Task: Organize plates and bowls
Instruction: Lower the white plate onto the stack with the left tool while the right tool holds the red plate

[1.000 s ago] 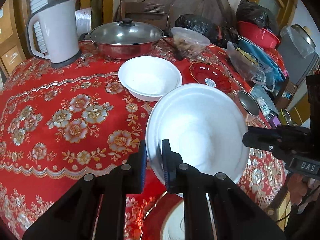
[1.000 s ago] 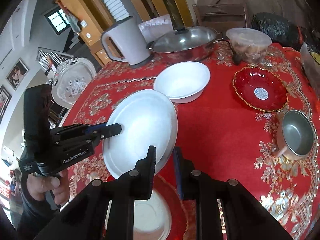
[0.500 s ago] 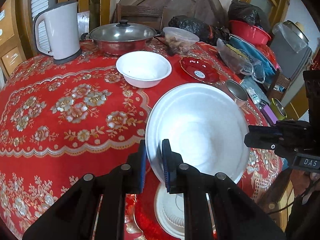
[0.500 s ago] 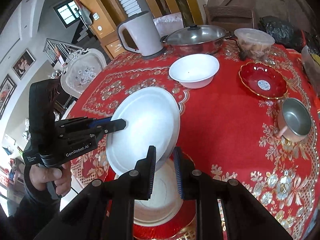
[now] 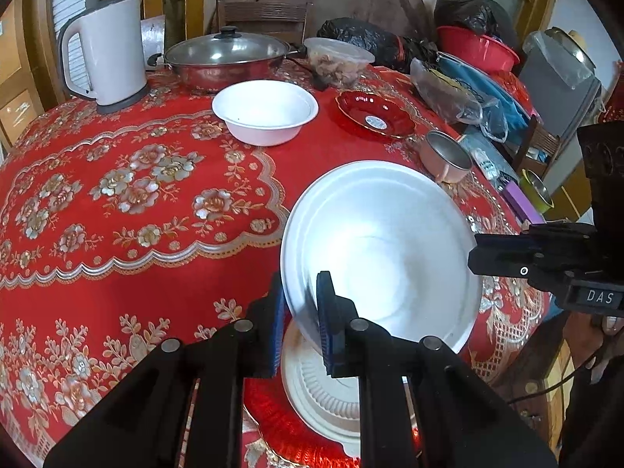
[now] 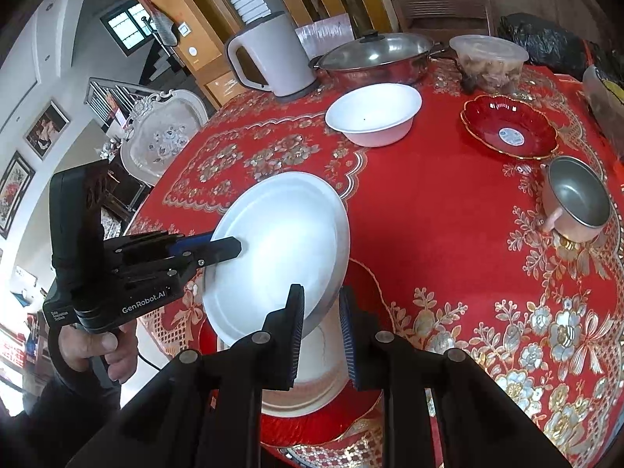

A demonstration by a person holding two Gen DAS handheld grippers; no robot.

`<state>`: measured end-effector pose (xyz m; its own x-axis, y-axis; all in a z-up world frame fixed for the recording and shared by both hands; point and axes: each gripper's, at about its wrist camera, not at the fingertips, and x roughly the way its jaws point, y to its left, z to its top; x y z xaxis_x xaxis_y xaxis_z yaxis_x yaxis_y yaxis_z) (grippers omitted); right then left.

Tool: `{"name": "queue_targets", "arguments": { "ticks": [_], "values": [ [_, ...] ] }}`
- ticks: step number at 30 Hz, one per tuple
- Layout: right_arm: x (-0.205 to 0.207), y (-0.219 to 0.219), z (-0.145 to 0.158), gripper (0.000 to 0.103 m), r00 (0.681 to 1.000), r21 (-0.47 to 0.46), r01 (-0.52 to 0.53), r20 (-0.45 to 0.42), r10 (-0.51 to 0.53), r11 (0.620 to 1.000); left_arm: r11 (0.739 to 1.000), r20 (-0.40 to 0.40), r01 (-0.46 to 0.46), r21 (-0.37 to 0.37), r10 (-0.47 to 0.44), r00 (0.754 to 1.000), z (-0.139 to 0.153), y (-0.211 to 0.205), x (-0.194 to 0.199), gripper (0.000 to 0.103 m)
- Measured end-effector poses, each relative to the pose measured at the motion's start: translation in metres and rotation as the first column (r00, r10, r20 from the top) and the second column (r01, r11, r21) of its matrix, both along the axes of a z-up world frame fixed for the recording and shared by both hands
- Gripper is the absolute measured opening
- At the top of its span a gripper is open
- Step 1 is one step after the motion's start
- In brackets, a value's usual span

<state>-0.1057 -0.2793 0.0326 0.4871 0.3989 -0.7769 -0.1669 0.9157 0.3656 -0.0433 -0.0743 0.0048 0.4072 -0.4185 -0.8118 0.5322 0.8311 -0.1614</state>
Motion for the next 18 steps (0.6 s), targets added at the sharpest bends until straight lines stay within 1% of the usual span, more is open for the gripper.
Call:
{"name": "queue_targets", "arguments": {
  "ticks": [5,9,14,18],
  "values": [
    [-0.009,0.002,-0.006,0.020,1.000,0.004,-0.012,-0.017,0.012,1.000,1.000,-0.020,0.015,0.002,-0.015,1.000,-0.005,0.003,-0.006,0.013],
    [-0.016,0.008,-0.016,0.021,0.999,-0.005,-0.031,-0.040,0.031,0.999,0.999,-0.041,0.030,0.031,-0.029,0.999,-0.015,0.003,-0.011,0.013],
    [-0.018,0.011,-0.034,0.022,0.996,-0.010,-0.040,-0.079,0.039,0.999,0.998,-0.097,0.043,0.047,-0.039,0.995,-0.033,0.004,-0.014,0.013],
    [-0.025,0.009,-0.037,0.022,0.996,-0.002,-0.044,-0.084,0.043,0.999,0.997,-0.097,0.064,0.044,-0.060,0.994,-0.032,0.004,-0.027,0.013]
  ]
}}
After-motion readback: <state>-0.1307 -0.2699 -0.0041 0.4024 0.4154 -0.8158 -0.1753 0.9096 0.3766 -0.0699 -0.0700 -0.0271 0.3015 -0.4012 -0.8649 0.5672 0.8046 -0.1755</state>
